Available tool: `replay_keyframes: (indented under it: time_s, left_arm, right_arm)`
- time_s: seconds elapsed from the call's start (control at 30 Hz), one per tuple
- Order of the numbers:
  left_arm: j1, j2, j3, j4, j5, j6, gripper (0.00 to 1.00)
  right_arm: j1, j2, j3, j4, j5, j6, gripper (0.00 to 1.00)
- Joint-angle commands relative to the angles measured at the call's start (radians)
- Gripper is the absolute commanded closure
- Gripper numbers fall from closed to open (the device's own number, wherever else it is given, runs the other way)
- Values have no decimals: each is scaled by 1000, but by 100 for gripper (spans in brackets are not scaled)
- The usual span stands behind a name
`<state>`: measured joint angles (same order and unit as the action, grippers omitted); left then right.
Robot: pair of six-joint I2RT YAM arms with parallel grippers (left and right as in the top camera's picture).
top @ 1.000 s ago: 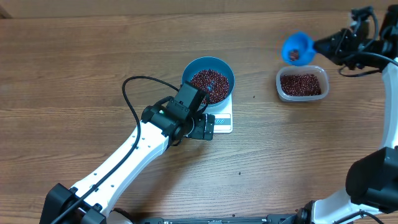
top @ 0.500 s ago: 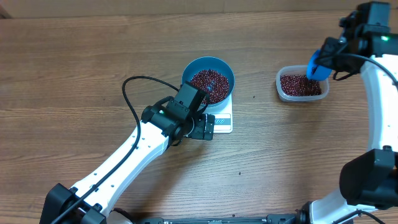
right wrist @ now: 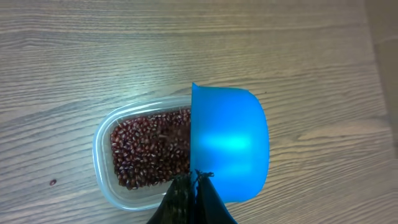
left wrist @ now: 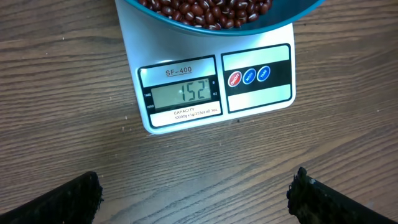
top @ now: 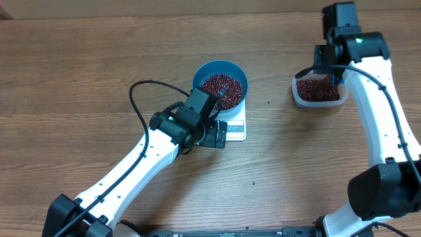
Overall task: Scoop item into bowl and weigh 150g on scale
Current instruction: 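Bring the scoop back into the teal bowl with the right gripper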
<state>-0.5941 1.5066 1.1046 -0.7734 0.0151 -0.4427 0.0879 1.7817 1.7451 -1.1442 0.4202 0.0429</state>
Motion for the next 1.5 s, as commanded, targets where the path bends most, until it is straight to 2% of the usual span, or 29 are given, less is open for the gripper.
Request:
replay_keyframes:
  time_s: [0.0, 0.4, 0.5, 0.63, 0.83, 0.93, 1.47]
  left_arm:
    - [-2, 10, -5, 1, 4, -10, 0]
    - [-2, 10, -5, 1, 4, -10, 0]
    - [-2, 10, -5, 1, 4, -10, 0]
    - [-2, 10, -5, 1, 4, -10, 0]
    - [-2, 10, -5, 1, 4, -10, 1]
    - [-2, 10, -5, 1, 4, -10, 0]
    - [-2, 10, -5, 1, 4, -10, 1]
  right_arm:
    - [16, -11, 23, 12, 66, -18, 96]
    - [19, -4, 23, 21, 52, -17, 96]
    - [19, -4, 23, 29, -49, -17, 96]
    - [16, -4, 23, 70, -308, -18, 96]
    - [23, -3, 23, 180, -979, -18, 96]
    - [51, -3, 23, 231, -1093, -18, 96]
    - [299, 23, 21, 259, -737, -201, 96]
